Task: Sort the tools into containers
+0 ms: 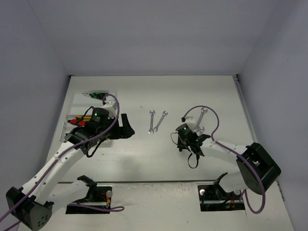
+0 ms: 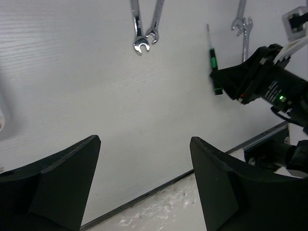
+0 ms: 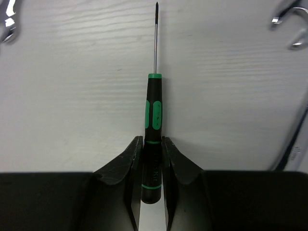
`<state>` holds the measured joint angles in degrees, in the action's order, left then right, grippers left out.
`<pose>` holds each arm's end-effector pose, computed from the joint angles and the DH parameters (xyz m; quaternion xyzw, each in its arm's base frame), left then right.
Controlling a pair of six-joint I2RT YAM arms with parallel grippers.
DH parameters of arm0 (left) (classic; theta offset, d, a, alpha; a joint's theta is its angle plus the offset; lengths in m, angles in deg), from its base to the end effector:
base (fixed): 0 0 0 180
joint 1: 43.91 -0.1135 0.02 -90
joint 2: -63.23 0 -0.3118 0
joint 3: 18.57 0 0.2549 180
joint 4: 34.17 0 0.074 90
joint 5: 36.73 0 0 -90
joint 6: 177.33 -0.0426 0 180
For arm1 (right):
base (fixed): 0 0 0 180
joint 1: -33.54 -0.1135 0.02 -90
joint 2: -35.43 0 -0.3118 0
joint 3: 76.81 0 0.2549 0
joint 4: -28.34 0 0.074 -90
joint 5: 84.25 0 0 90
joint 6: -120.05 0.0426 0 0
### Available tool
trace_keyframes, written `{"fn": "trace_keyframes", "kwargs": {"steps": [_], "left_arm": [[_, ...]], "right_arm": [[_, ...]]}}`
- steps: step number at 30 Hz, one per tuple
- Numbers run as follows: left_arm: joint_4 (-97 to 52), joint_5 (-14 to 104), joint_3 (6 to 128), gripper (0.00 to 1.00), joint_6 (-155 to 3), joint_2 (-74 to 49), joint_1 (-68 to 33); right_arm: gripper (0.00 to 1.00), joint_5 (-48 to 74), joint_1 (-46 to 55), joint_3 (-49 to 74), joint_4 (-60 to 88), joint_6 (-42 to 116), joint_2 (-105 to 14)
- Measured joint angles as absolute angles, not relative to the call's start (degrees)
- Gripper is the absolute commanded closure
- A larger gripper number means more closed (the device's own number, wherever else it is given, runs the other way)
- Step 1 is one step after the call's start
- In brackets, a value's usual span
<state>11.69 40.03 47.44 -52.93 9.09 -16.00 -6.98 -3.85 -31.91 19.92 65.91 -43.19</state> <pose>0.1567 -0.0941 0.3541 0.0044 0.8787 -0.3284 0.3465 0.2092 0.1481 0.2001 0.0328 0.9089 0.1592 0.3840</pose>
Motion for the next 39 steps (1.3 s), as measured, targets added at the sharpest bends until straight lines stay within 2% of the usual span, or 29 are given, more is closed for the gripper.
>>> {"fn": "trace_keyframes", "kwargs": {"steps": [9, 14, 23, 26, 29, 35, 39], "left_arm": [[3.23, 38.21, 52.17, 0.27, -46.68, -1.39, -6.78], [-2.55, 38.01, 52.82, 0.27, -42.55, -7.51, -4.14], [-9.24, 38.75, 53.33, 0.3, -38.43, -11.25, -2.22], [-10.83, 38.91, 53.33, 0.4, -37.54, -11.98, -1.67], [-11.87, 39.04, 53.33, 0.63, -36.73, -13.06, -1.29], [-13.29, 39.53, 53.33, 0.98, -35.35, -14.03, -0.86], [-13.29, 40.27, 53.33, 1.0, -34.74, -14.02, -0.84]], "right_arm": [[1.0, -4.54, -17.64, -28.61, 23.46, 59.82, -32.04], [1.0, -3.28, -20.55, -28.25, 26.87, 57.14, -26.42], [0.98, -1.24, -22.12, -28.25, 29.75, 55.06, -24.62], [0.98, -0.93, -22.12, -28.25, 30.44, 55.02, -24.63], [0.97, -0.79, -22.12, -28.25, 31.11, 55.02, -24.68], [0.91, -0.93, -22.26, -28.25, 31.58, 55.04, -25.19], [0.71, -1.44, -22.34, -28.23, 31.89, 55.04, -25.73]]}}
